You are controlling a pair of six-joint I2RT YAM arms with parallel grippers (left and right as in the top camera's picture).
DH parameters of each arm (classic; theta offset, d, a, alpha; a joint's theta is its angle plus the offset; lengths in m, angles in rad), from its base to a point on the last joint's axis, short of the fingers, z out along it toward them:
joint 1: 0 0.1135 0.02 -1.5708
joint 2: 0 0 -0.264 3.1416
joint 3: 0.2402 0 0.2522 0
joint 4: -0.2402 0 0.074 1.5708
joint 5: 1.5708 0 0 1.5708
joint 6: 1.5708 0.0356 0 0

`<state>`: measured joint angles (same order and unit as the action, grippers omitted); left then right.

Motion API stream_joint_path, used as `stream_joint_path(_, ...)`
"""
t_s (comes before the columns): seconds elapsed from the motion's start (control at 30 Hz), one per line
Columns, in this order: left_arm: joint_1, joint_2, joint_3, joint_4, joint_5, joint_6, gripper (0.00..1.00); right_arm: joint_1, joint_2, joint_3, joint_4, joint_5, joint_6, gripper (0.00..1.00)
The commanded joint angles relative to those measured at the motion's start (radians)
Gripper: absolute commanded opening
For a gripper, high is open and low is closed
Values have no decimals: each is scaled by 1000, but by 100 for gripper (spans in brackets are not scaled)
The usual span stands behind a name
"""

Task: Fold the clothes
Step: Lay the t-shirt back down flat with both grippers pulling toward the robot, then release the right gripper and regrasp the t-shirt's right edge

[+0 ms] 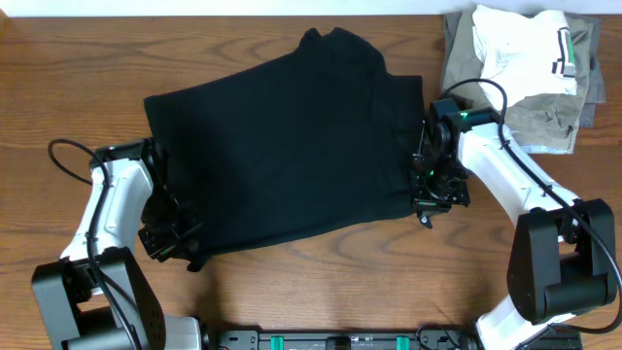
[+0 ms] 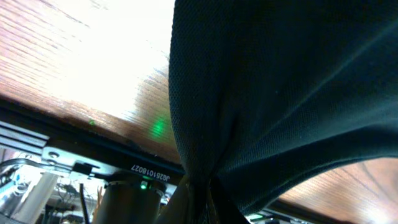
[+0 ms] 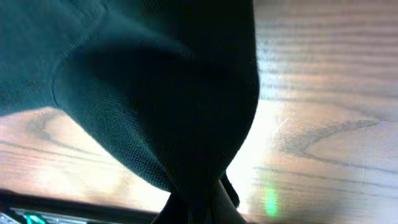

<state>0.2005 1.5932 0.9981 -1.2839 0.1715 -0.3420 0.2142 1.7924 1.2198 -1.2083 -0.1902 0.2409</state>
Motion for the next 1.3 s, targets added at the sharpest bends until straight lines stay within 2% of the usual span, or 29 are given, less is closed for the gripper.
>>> stream_joint_path(0.0, 3, -18, -34, 19, -23, -33, 6, -18, -17, -5, 21, -8, 21, 1)
stream_joint_path(0.27, 3, -48, -44, 117, -27, -76, 6, -60, -17, -4, 184, -22, 21, 2)
stream_joint_path(0.5, 4, -68, -44, 123, -60, -82, 6, -84, -20, 7, 164, -32, -41, 6)
stream_joint_path(0.7, 4, -72, -44, 110, -59, -78, 6, -87, -49, 124, 113, -42, -97, 29)
stream_joint_path(0.83, 4, -72, -44, 109, -60, -56, 7, -93, -53, 240, 54, -5, -116, 38)
stream_joint_path(0.9, 4, -72, -44, 113, -60, -47, 17, -97, -53, 278, 53, 43, -116, 45)
stream_joint_path(0.93, 4, -72, -44, 116, -61, -43, 40, -100, -53, 288, 63, 63, -116, 50)
stream_joint_path(1.0, 4, -72, -44, 127, -60, -36, 64, -106, -52, 288, 109, 96, -116, 54)
stream_joint_path(1.07, 4, -72, -44, 145, -61, -36, 70, -111, -40, 277, 159, 105, -115, 53)
stream_joint_path(1.27, 4, -72, -44, 204, -60, -37, 71, -117, 29, 226, 267, 103, -75, 50)
